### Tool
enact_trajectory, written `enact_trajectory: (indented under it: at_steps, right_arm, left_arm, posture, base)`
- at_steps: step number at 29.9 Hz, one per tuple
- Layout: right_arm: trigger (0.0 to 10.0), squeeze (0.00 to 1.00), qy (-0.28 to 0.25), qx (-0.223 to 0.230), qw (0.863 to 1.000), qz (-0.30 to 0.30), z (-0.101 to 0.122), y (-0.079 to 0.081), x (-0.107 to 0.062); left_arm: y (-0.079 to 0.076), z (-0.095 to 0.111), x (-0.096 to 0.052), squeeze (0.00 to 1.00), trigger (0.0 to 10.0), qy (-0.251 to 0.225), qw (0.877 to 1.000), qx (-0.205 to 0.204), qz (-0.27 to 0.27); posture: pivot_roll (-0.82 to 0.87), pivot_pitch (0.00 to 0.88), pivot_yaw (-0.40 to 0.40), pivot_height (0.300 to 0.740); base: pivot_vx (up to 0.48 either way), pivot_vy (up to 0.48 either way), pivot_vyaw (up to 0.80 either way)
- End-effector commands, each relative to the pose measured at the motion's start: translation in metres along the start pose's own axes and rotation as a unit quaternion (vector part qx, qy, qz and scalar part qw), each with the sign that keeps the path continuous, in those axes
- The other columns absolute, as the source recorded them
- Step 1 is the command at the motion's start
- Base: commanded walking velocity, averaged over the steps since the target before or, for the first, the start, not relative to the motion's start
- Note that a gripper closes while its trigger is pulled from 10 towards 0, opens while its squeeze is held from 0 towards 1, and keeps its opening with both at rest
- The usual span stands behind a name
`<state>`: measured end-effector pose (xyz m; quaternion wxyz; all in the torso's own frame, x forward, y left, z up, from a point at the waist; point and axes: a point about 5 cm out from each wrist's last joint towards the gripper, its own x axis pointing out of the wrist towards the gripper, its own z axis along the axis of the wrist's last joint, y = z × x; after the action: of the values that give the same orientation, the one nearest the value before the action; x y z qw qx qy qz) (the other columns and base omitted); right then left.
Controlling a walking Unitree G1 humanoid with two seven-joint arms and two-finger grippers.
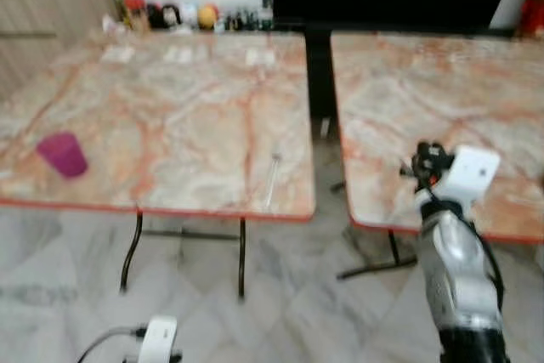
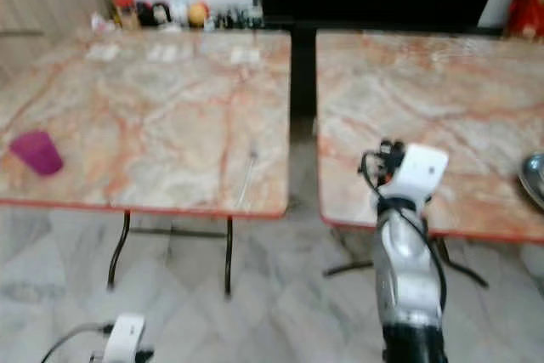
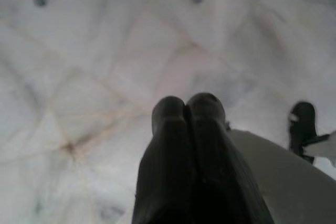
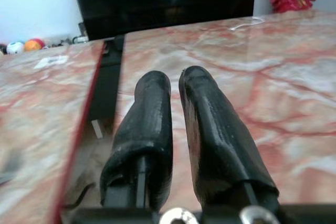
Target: Setting the table
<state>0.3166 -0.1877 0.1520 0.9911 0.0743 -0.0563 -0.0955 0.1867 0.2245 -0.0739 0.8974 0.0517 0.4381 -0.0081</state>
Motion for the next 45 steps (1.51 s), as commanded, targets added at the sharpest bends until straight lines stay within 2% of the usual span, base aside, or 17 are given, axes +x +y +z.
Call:
enact_trajectory:
  at_steps: [1, 9, 22, 36, 45]
  right_arm:
    - [10.0, 0.0, -0.002, -0.004, 1.0, 0.006, 0.0025, 0.0035, 0.0006]
    - [10.0, 0.0, 0.003, -0.004, 1.0, 0.005, 0.002, 0.0043, 0.0019]
    - [10.0, 0.0, 0.016, -0.006, 1.0, 0.007, -0.0027, 0.0056, 0.0017]
    - [10.0, 0.0, 0.018, -0.023, 1.0, 0.01, -0.0041, 0.0053, 0.0017]
    - [10.0, 0.0, 0.025, -0.015, 1.0, 0.003, -0.0073, 0.0039, 0.0009]
  left_arm:
    - [0.0027, -0.0051, -0.0013, 0.0, 10.0, 0.009, 1.0, -0.005, 0.005]
    - [0.003, -0.0042, -0.001, 0.0, 10.0, 0.009, 1.0, -0.007, 0.008]
    - [0.0032, -0.0026, -0.0007, 0.0, 10.0, 0.007, 1.0, -0.007, 0.008]
    - [0.0034, -0.0016, -0.0005, 0.0, 10.0, 0.007, 1.0, -0.006, 0.004]
    - [0.0034, -0.0018, -0.0005, 0.0, 10.0, 0.01, 1.0, -0.006, 0.002]
  posture:
    - [0.04, 0.043, -0.007, 0.74]
    - [0.05, 0.073, -0.009, 0.74]
    - [0.05, 0.096, -0.006, 0.74]
    - [0.05, 0.096, -0.004, 0.74]
    - [0.05, 0.097, -0.005, 0.74]
  base:
    - [0.0, 0.48, 0.0]
    - [0.0, 0.452, 0.0]
    - [0.0, 0.0, 0.0]
    - [0.316, 0.0, 0.09]
    - [0.217, 0.0, 0.18]
